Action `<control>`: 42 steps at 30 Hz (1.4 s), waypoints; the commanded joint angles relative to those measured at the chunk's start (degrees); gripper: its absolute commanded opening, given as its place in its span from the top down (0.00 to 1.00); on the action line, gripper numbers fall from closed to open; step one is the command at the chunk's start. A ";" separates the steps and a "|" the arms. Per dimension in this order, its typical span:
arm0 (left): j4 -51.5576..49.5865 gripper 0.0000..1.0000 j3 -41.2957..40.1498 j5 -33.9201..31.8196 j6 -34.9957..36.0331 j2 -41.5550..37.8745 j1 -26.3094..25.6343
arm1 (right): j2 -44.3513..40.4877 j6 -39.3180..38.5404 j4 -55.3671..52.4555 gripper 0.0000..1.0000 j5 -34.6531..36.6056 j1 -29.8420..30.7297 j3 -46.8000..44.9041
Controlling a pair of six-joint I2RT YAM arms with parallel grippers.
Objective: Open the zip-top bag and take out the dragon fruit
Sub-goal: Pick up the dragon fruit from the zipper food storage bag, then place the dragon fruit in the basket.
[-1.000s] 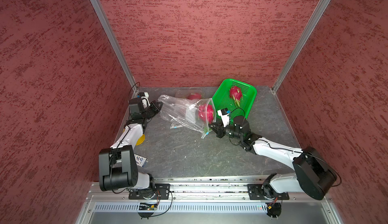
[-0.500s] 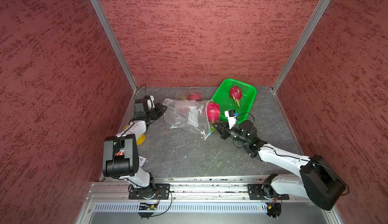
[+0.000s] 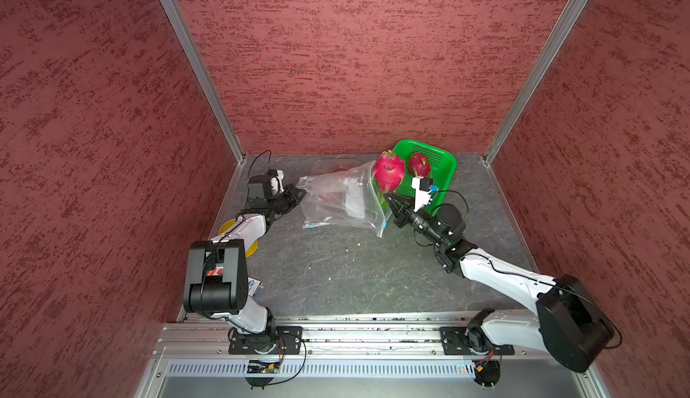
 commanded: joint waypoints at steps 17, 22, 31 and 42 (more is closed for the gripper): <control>-2.96 1.00 -6.18 1.54 3.39 -4.88 1.56 | 4.81 -3.19 -5.77 1.00 2.95 -9.95 11.60; -3.83 1.00 -7.50 1.28 3.30 -8.65 1.72 | 11.54 -3.19 -8.83 1.00 1.48 -12.68 15.19; -5.34 1.00 -8.18 1.63 3.38 -13.02 1.55 | 26.86 0.22 -10.88 1.00 1.56 -15.48 22.18; -5.70 1.00 -8.56 0.64 4.36 -13.64 1.72 | 40.35 4.24 -10.61 1.00 5.06 -17.53 30.04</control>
